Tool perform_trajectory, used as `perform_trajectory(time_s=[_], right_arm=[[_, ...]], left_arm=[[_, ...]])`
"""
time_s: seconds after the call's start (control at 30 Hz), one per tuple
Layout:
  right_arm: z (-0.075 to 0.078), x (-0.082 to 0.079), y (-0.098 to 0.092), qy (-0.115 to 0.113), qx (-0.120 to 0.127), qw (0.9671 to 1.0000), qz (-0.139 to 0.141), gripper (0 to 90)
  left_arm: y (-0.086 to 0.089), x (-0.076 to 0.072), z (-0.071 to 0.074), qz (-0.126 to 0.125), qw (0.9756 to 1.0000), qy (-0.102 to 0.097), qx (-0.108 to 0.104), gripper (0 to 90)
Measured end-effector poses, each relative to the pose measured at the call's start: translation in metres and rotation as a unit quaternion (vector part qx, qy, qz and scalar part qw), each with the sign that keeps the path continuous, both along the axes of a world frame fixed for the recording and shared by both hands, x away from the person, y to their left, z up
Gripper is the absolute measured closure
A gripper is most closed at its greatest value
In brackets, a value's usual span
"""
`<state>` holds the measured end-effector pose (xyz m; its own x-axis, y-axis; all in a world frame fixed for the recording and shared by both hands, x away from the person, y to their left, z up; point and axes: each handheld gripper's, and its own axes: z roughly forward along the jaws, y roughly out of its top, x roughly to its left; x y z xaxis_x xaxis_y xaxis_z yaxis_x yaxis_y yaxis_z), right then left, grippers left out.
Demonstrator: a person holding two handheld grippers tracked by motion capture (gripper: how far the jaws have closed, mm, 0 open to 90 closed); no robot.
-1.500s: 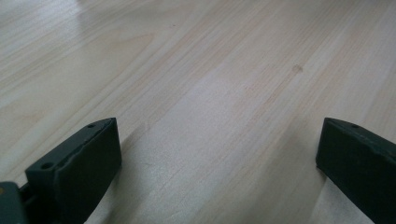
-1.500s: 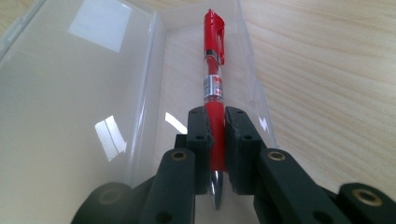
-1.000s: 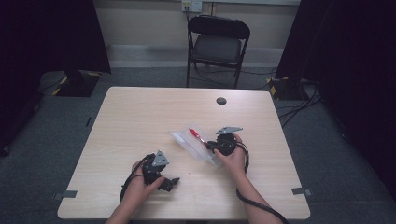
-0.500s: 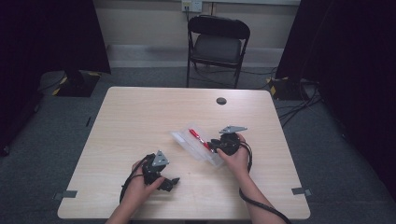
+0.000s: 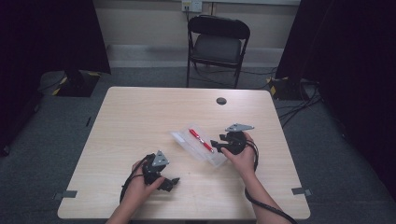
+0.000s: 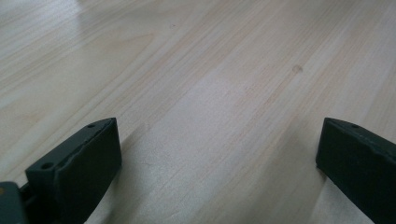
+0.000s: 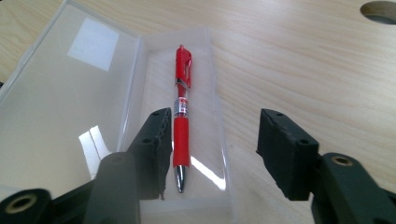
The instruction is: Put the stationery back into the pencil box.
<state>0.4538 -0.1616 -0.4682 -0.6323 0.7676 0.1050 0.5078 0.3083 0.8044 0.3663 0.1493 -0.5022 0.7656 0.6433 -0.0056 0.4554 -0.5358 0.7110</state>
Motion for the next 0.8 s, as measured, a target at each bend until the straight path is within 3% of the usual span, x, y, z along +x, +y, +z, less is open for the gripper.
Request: perform_trajectory(time_s=[0.2, 0.5, 0.8], right_arm=[[0.007, -0.003, -0.009, -0.008, -0.007, 0.9999, 0.005, 33.4], [0.012, -0.009, -0.025, -0.004, -0.009, 1.0, 0.0, 29.7], [0.007, -0.02, -0.045, -0.001, -0.014, 0.9999, 0.001, 27.7]], left_arm=[[0.0, 0.0, 0.0, 0.0, 1.0, -0.001, 0.0, 0.0], [0.0, 0.0, 0.0, 0.001, 1.0, 0.0, -0.001, 0.0], [0.0, 0.0, 0.0, 0.0, 1.0, -0.001, -0.003, 0.0]])
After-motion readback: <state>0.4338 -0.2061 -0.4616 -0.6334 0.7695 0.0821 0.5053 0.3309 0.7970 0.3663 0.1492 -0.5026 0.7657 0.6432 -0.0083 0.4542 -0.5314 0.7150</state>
